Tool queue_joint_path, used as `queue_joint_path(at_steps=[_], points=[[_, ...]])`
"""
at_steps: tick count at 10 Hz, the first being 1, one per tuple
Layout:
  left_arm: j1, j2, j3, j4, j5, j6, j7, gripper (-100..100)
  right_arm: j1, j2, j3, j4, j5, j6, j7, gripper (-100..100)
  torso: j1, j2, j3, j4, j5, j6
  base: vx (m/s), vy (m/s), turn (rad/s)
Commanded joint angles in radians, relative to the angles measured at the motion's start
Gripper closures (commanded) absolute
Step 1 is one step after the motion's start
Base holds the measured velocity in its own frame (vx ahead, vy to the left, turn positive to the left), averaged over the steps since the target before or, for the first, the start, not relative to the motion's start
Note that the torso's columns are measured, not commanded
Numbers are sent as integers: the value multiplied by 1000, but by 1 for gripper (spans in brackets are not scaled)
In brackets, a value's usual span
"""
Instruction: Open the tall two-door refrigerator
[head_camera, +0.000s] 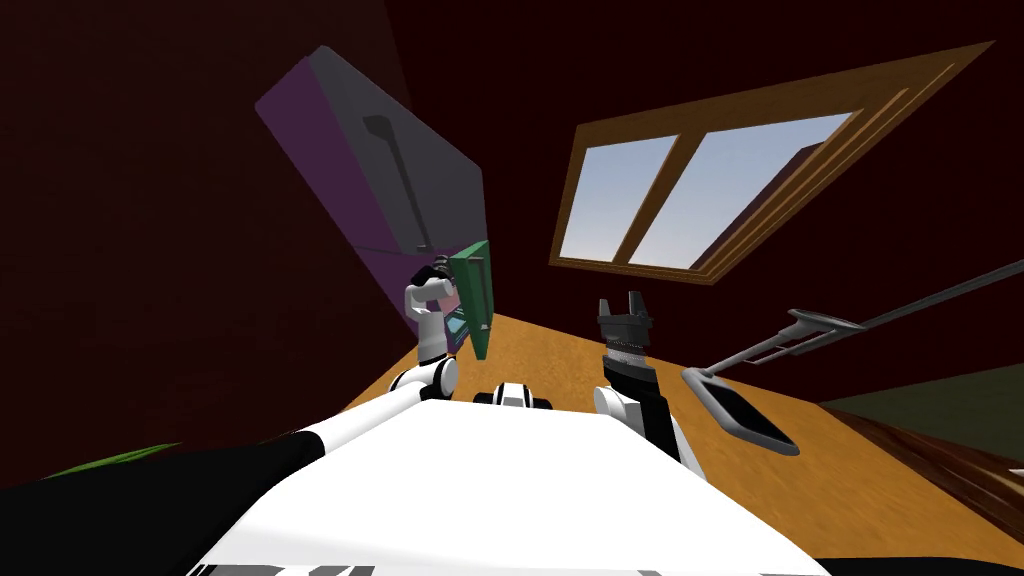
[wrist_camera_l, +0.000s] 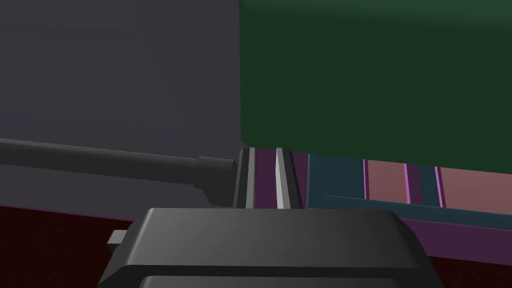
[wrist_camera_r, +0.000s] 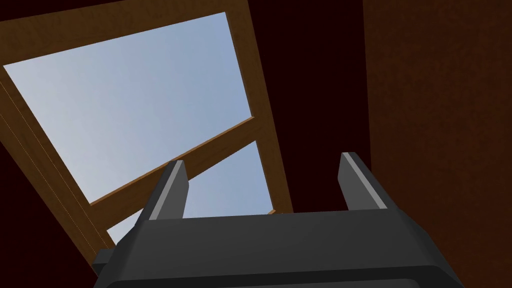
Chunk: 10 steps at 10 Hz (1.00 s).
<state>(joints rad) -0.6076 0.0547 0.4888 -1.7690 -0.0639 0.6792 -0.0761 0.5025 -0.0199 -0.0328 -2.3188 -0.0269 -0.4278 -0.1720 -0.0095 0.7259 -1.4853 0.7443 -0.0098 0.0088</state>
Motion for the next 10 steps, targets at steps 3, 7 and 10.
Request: queue_joint_path(at_steps=[3, 7, 10], points=[[-7, -6, 26, -20, -33, 13, 3, 100, 0, 0, 0, 0, 0, 0, 0, 0, 3, 9, 5, 1, 1, -1, 19, -220, 29], [-64, 61, -7, 2, 3, 85, 9, -100, 0, -1, -1, 0, 0, 0, 0, 0, 21, 13, 10, -6, 13, -9, 4, 143, -33], [-104, 70, -32, 20, 29, 135, 13, -100, 0, -1, -1, 0, 0, 0, 0, 0, 6, 13, 10, -6, 9, -9, -17, 206, -32]])
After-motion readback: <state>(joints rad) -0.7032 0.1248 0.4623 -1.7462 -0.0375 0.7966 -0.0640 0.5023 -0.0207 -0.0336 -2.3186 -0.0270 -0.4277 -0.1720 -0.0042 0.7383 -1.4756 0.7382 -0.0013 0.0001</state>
